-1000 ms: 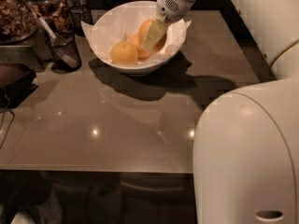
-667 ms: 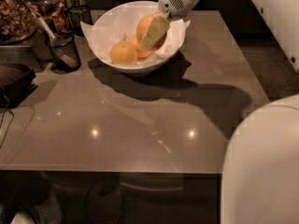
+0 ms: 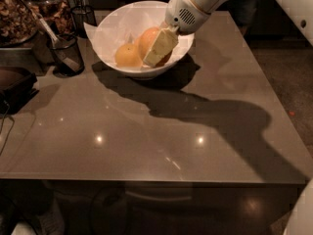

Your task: Pick orange from white bowl

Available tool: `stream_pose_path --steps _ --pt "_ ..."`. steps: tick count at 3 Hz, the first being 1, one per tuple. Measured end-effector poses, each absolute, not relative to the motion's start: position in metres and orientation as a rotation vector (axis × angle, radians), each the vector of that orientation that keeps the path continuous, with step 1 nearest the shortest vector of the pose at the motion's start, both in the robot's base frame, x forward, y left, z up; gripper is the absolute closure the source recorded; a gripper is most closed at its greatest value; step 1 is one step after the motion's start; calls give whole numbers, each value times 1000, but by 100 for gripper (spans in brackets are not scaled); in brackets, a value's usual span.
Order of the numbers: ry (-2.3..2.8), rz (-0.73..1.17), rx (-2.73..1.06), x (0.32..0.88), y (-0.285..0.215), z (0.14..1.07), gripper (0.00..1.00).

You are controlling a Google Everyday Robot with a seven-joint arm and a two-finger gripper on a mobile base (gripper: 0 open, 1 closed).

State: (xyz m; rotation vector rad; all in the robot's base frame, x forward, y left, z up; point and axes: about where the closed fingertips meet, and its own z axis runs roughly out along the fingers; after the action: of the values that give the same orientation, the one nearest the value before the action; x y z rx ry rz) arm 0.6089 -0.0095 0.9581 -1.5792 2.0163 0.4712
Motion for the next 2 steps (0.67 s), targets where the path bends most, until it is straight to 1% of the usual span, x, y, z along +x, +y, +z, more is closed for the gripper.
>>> stream_pose_path --steps 1,2 --pt "1979 502 -1608 594 -3 971 100" --pt "1967 504 -1579 566 -3 990 100"
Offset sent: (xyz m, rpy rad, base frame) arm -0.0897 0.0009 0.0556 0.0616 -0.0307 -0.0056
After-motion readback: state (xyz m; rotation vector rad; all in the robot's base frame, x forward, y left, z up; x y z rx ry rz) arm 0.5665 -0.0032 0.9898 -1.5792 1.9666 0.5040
